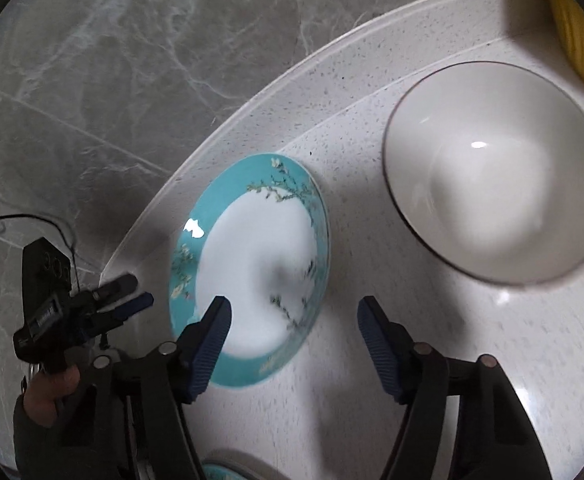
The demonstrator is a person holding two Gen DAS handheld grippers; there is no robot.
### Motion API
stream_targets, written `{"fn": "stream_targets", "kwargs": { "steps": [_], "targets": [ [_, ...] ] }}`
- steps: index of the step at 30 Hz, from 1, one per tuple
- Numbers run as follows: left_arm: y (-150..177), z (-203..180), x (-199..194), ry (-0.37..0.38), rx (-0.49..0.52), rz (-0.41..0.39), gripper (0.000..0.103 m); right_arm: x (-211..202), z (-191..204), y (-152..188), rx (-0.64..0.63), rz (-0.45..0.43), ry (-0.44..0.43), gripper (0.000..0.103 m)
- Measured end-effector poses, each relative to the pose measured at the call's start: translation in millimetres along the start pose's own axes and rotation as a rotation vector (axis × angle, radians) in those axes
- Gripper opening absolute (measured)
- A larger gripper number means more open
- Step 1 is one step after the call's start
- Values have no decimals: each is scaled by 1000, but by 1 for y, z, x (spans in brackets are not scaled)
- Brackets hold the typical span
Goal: Organize plates and bowls
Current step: 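Move both grippers to the large teal blossom plate rim, then close both grippers on the rim of the large teal plate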
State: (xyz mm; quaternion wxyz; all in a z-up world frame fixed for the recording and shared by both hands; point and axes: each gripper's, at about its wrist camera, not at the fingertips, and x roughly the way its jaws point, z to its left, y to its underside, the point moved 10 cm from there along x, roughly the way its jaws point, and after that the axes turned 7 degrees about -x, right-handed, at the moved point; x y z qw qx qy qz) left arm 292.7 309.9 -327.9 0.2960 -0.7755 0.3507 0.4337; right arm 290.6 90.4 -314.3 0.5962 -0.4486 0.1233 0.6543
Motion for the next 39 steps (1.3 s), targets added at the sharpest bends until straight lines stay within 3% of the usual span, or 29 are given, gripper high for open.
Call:
{"fn": "stream_targets", "kwargs": {
  "steps": [5, 8, 10, 12, 17, 19, 21, 24, 28, 33, 39],
  "targets": [
    [-10, -3, 22, -19, 31, 13, 93, 18, 2, -7, -32, 25, 24, 62],
    [-5, -5, 30, -26, 30, 18, 76, 27, 0, -10, -30, 42, 28, 59],
    [-4, -1, 33, -42, 30, 20, 73, 31, 1, -11, -32, 47, 36, 58],
    [-2, 2, 36, -48, 33, 22, 61, 33, 0, -13, -33, 47, 35, 57],
    [-3, 8, 36, -63, 42, 3, 51, 37, 2, -17, -54, 52, 40, 50],
    [-4, 8, 36, -70, 51, 0, 43, 38, 3, -17, -63, 54, 50, 50],
    [-4, 7, 37, -76, 63, 5, 27, 39, 4, -18, -67, 61, 56, 49],
    [-4, 5, 38, -101, 89, 2, 26, 39, 1, -18, -83, 77, 88, 40],
    [-7, 6, 39, -123, 77, -14, 20, 38, -8, -19, -112, 102, 154, 15],
    [-6, 2, 40, -193, 121, -38, 20, 35, -9, -19, -142, 111, 176, 15],
    [-8, -1, 33, -214, 117, -81, 18, 35, -7, -15, -150, 119, 175, 15]
  ]
}}
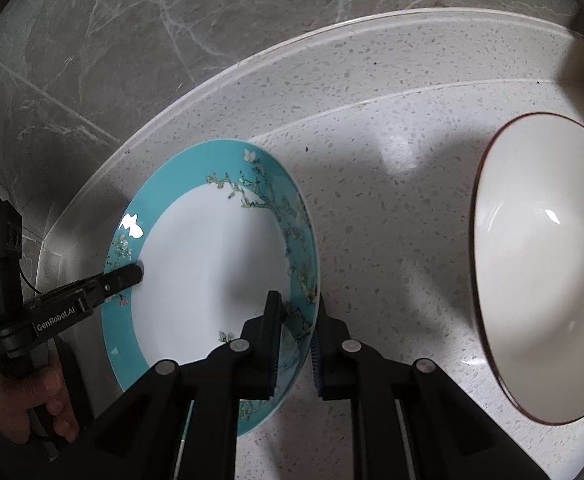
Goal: Organize plates and bowls
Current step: 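Close both grippers on the rim of the large teal plate, then lift the large teal plate with both grippers onto the plate stack by the rice cooker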
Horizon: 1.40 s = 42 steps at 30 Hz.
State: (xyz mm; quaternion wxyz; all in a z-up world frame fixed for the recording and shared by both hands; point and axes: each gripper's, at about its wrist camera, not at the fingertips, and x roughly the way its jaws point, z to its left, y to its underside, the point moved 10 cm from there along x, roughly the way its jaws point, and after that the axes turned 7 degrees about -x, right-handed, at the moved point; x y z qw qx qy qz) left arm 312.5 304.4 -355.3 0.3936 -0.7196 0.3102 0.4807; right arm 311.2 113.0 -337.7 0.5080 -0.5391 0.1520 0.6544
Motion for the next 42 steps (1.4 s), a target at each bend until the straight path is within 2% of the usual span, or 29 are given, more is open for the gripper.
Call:
{"fn": "stream_targets", "kwargs": {
  "steps": [9, 24, 30, 42],
  "targets": [
    [6, -10, -6, 11, 5, -7, 18, -5, 5, 1, -19, -14, 26, 16],
    [11, 1, -66, 20, 29, -65, 18, -38, 24, 5, -62, -64, 43, 16],
    [25, -6, -85, 31, 36, -79, 18, -57, 32, 14, -77, -83, 49, 16],
    [75, -3, -117, 48, 39, -99, 18, -84, 53, 51, -117, -104, 60, 16]
  ]
}}
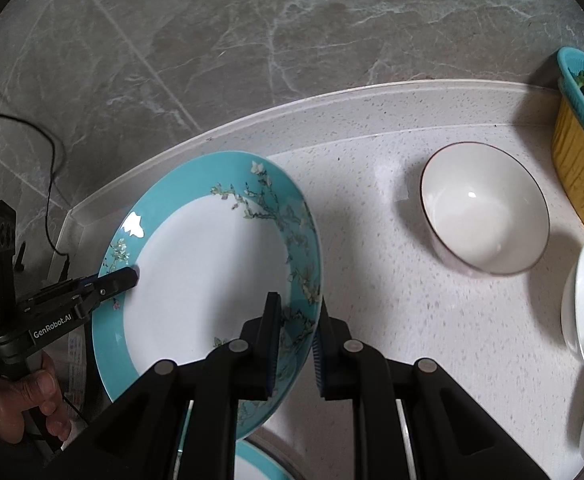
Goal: Organize plates and bowls
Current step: 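Lift the large teal plate with both grippers onto the plate stack by the rice cooker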
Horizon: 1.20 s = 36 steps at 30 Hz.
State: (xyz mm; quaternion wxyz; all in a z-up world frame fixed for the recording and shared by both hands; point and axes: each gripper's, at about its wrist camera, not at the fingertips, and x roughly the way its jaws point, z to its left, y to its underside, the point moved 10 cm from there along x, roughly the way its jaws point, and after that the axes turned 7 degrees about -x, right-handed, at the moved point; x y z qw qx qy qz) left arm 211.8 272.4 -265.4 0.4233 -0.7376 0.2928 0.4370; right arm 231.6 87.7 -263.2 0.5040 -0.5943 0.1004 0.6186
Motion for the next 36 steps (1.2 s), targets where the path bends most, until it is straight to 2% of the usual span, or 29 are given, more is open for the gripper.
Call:
{"fn": "stream_targets", "kwargs": {
  "steps": [9, 22, 36],
  "targets": [
    [50, 0, -26, 7, 7, -1, 18, -17, 14, 31, -12, -1, 4, 16],
    [137, 13, -45, 17, -1, 18, 18, -31, 30, 81, -35, 19, 24, 15],
    [188, 11, -70, 43, 35, -4, 18, -57, 43, 121, -57, -31, 47, 15]
  ]
}}
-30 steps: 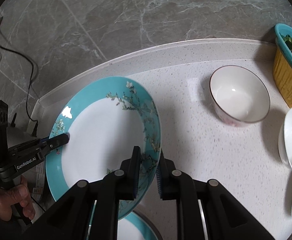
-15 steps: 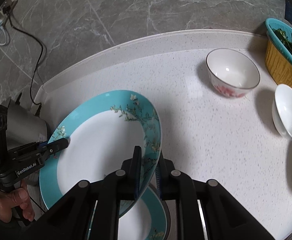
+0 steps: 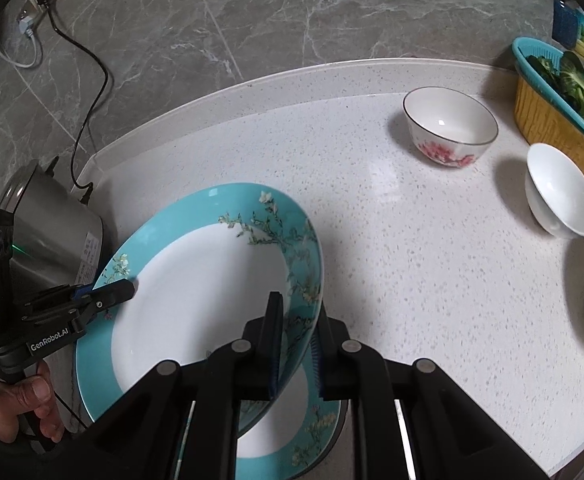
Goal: Organize plates and bowls
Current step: 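Lift the large teal plate with both grippers onto the plate stack by the rice cooker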
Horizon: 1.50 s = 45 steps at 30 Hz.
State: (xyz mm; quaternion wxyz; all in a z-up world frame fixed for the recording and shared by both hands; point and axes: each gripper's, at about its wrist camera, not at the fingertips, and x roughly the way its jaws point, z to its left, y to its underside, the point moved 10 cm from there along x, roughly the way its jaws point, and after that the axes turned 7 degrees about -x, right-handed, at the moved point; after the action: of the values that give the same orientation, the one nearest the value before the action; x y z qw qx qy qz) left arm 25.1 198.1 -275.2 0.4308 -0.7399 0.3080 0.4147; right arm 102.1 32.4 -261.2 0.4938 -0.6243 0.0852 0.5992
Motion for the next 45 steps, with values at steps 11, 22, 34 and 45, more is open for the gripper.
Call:
{"fn": "stream_targets", "kwargs": {
  "steps": [11, 22, 34, 45],
  "targets": [
    [30, 0, -5, -16, 53, -22, 18, -7, 6, 30, -14, -35, 19, 15],
    [53, 3, 5, -22, 121, -54, 18, 0, 8, 53, -28, -76, 62, 15],
    [69, -2, 18, -15, 194, -57, 18, 5, 0, 74, -13, -96, 95, 16],
    [70, -3, 31, 1, 213, -68, 19, 7, 1, 78, -58, -134, 133, 17]
  ]
}}
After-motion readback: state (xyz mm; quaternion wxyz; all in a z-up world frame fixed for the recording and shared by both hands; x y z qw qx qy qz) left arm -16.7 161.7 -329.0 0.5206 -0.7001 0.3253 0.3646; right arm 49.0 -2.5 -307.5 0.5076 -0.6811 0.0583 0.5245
